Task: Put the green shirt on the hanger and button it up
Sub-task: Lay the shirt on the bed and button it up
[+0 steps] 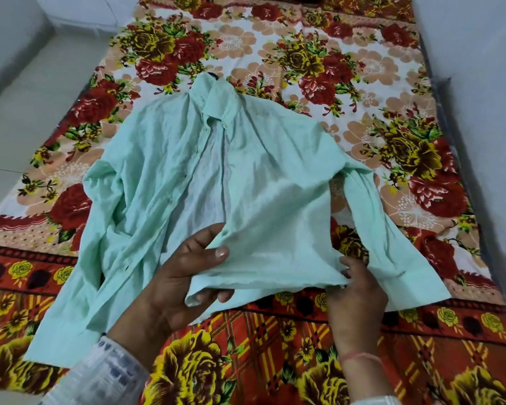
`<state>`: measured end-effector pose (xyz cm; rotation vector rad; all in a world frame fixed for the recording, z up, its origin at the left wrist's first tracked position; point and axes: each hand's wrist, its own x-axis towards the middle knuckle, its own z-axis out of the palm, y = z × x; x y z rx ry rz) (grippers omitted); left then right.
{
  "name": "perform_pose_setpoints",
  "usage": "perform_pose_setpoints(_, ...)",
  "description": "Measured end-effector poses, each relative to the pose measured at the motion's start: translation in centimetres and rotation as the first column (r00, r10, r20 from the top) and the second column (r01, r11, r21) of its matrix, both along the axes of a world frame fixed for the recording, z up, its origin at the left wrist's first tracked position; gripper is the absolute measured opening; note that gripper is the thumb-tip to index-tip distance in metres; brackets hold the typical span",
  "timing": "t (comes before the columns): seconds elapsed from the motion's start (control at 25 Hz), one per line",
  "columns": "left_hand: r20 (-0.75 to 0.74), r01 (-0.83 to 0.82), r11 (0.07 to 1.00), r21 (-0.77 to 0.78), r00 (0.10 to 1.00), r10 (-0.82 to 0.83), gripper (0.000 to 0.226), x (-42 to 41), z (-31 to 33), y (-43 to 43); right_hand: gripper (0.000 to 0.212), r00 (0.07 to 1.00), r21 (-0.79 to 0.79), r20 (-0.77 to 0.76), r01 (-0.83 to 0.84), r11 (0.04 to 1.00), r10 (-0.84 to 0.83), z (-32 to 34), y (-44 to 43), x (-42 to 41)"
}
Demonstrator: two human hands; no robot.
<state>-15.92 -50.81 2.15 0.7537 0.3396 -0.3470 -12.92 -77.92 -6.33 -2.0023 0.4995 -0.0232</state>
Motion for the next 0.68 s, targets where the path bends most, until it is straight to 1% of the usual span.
perform_pose_setpoints(0.04, 0.010, 0.018, 1.000, 0.024, 1.000, -0.018, 0.061, -0.7, 0.0, 0.7, 0.042, 0.999, -0.108, 0.033, 0.017, 0.994, -0.013, -0.9, -0.2, -0.1)
perform_pose_setpoints(0.08, -0.002, 0.020, 0.997, 0.073, 1.000, -0.019, 0.071, -1.4, -0.1, 1.5, 0.038, 0.996, -0.215, 0.075, 0.069, 0.974, -0.054, -1.4, -0.7, -0.2)
perform_pose_setpoints(0.12, -0.023, 0.009, 0.993, 0.116, 1.000, -0.007, 0.071, -2.2, -0.4, 2.6, 0.035, 0.988, -0.331, 0.138, 0.116, 0.936, -0.074, -1.7, -1.3, -0.2)
perform_pose_setpoints(0.16, -0.062, -0.011, 0.989, 0.146, 0.998, 0.020, 0.068, -2.9, -1.0, 3.7, 0.034, 0.977, -0.373, 0.180, 0.175, 0.911, -0.114, -1.8, -2.2, 0.0)
perform_pose_setpoints(0.2, -0.090, -0.014, 0.986, 0.165, 0.996, 0.029, 0.067, -3.5, -1.5, 4.4, 0.032, 0.963, -0.319, 0.192, 0.241, 0.916, -0.187, -1.8, -3.0, 0.2)
perform_pose_setpoints(0.24, -0.092, 0.010, 0.982, 0.186, 0.996, 0.007, 0.069, -4.3, -2.0, 5.0, 0.028, 0.936, -0.126, 0.149, 0.337, 0.933, -0.318, -1.6, -2.9, 0.4)
perform_pose_setpoints(0.28, -0.098, 0.036, 0.974, 0.226, 0.995, -0.014, 0.066, -5.0, -2.7, 5.4, 0.027, 0.907, 0.096, 0.077, 0.407, 0.908, -0.415, -1.4, -2.5, 0.5)
perform_pose_setpoints(0.32, -0.139, 0.058, 0.951, 0.304, 0.990, -0.016, 0.058, -5.5, -3.4, 5.5, 0.033, 0.882, 0.252, 0.005, 0.454, 0.854, -0.471, -1.3, -2.1, 0.5)
perform_pose_setpoints(0.36, -0.192, 0.091, 0.917, 0.388, 0.981, -0.016, 0.051, -5.8, -4.2, 5.5, 0.040, 0.888, 0.304, -0.043, 0.448, 0.841, -0.457, -1.3, -2.1, 0.2)
perform_pose_setpoints(0.4, -0.237, 0.159, 0.875, 0.458, 0.970, -0.052, 0.046, -6.1, -5.1, 5.7, 0.039, 0.916, 0.213, -0.040, 0.397, 0.893, -0.398, -1.6, -2.5, -0.2)
perform_pose_setpoints(0.44, -0.262, 0.229, 0.834, 0.502, 0.959, -0.106, 0.039, -6.2, -6.0, 5.8, 0.032, 0.954, 0.029, -0.030, 0.300, 0.953, -0.300, -1.8, -3.1, -0.7)
perform_pose_setpoints(0.48, -0.293, 0.283, 0.771, 0.570, 0.947, -0.131, 0.032, -6.4, -7.1, 6.1, 0.025, 0.980, -0.179, -0.064, 0.177, 0.968, -0.191, -2.0, -4.0, -1.3)
perform_pose_setpoints(0.52, -0.324, 0.334, 0.662, 0.671, 0.935, -0.144, 0.029, -6.5, -8.3, 6.4, 0.021, 0.986, -0.330, -0.130, 0.055, 0.942, -0.103, -2.5, -5.2, -1.9)
perform_pose_setpoints(0.56, -0.365, 0.399, 0.486, 0.777, 0.916, -0.169, 0.030, -6.6, -9.4, 6.9, 0.019, 0.974, -0.387, -0.206, 0.003, 0.922, -0.090, -2.7, -5.9, -2.4)
perform_pose_setpoints(0.6, -0.408, 0.459, 0.293, 0.838, 0.886, -0.222, 0.035, -6.7, -10.2, 7.0, 0.017, 0.957, -0.427, -0.272, -0.028, 0.904, -0.098, -2.7, -6.4, -2.8)
perform_pose_setpoints(0.64, -0.451, 0.498, 0.143, 0.855, 0.852, -0.266, 0.040, -6.8, -10.8, 7.0, 0.014, 0.931, -0.447, -0.338, -0.033, 0.894, -0.135, -2.7, -6.7, -3.2)
perform_pose_setpoints(0.68, -0.488, 0.522, 0.047, 0.852, 0.823, -0.293, 0.044, -6.6, -11.2, 7.1, 0.013, 0.912, -0.472, -0.392, -0.088, 0.877, -0.119, -3.2, -7.0, -3.4)
